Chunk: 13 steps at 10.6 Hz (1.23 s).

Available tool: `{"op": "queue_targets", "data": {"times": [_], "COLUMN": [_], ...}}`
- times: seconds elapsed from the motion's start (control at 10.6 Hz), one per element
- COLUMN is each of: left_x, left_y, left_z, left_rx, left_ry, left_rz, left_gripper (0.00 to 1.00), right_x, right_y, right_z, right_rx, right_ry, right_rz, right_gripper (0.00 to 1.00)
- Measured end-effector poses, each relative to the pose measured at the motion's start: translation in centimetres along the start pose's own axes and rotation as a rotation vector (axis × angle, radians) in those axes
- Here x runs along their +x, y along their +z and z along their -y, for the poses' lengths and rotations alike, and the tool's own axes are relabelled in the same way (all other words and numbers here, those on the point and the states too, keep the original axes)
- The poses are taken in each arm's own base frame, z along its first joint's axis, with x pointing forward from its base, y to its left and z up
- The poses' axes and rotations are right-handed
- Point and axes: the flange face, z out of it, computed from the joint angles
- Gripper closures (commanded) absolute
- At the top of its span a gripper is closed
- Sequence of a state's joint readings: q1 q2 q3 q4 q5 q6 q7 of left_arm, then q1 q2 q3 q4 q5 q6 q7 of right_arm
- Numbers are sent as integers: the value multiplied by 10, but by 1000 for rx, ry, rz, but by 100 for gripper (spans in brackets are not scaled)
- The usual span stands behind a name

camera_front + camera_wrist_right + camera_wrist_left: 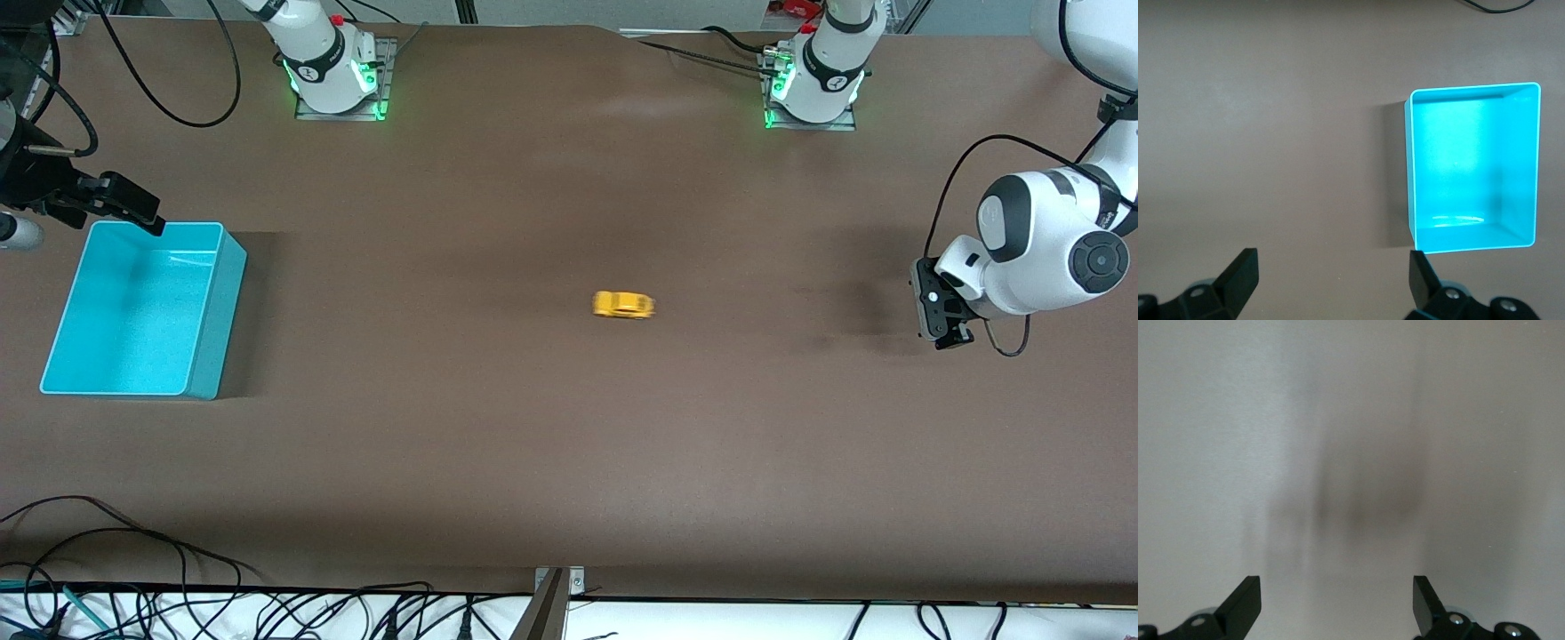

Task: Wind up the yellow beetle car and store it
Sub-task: 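Release the car with the left gripper while the right gripper reaches toward it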

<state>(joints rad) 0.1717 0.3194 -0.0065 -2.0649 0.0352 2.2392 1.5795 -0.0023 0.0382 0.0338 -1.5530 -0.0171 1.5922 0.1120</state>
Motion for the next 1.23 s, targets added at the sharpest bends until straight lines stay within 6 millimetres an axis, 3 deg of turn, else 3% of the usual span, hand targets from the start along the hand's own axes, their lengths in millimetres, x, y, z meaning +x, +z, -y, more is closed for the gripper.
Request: {"op": "queue_targets", "data": {"times": [0.28,0.47,0.85,1.23], "left_x": [0,3,27,48], "left_y": [1,-20,-114,-215], "left_z": [1,1,-14,-35], "left_rx": [36,76,220,311], "left_ry": [-3,-1,41,42], "left_rz": [-1,-2,5,-1], "left_gripper": [0,0,0,0], "right_x": [0,0,2,15], "right_y": [0,0,6,56], "right_z": [0,-1,-4,-1], "right_rx": [0,0,-2,-22], "right_ry": [0,2,38,252], "right_rz": [0,0,13,102], "right_gripper": [0,0,0,0]}}
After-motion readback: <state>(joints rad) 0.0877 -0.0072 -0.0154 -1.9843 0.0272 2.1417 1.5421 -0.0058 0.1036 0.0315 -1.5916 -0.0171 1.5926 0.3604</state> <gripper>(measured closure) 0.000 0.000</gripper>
